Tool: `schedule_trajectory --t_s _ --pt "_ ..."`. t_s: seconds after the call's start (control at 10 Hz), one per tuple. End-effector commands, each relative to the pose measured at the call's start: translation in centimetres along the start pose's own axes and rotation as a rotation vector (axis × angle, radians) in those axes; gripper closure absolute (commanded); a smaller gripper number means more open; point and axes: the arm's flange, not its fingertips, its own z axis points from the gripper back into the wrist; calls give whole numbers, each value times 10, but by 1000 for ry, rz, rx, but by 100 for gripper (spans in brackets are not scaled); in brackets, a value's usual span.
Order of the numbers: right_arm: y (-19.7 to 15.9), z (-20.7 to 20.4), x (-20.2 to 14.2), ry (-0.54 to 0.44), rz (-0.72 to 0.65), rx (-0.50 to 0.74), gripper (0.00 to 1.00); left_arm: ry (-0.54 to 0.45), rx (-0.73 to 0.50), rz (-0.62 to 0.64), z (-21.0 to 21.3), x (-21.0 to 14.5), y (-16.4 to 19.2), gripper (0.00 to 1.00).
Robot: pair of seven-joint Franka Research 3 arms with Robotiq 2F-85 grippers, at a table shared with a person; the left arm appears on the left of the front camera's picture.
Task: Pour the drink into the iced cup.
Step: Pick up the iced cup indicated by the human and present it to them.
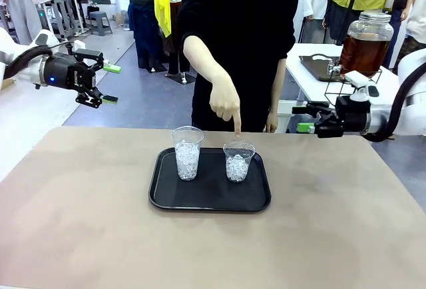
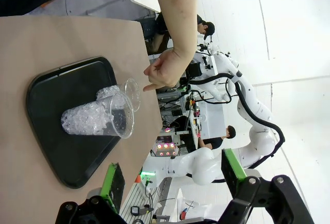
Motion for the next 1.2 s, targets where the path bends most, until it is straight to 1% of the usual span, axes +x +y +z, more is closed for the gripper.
schedule_trajectory --t_s 0.0,0.1,0.3,0.4,0.8,0.9,1.1 --pt "0 -12 -13 -30 41 -31 0 -4 2 -3 0 0 -1 0" --pt "-3 -13 -20 -38 45 -40 0 -4 2 -3 0 0 -1 0" --pt "-5 -8 -25 -51 -23 -8 0 -4 2 -3 0 0 -1 0" --pt "-2 -10 -22 -20 3 -7 0 -4 2 -3 0 0 -1 0" --pt "-2 -10 -22 -20 3 -7 0 -4 2 -3 0 0 -1 0" --pt "-2 -9 -27 -24 -9 -5 0 -4 2 -3 0 0 -1 0" --pt "-13 -29 -46 -43 -6 -8 0 -4 2 -3 0 0 -1 0"
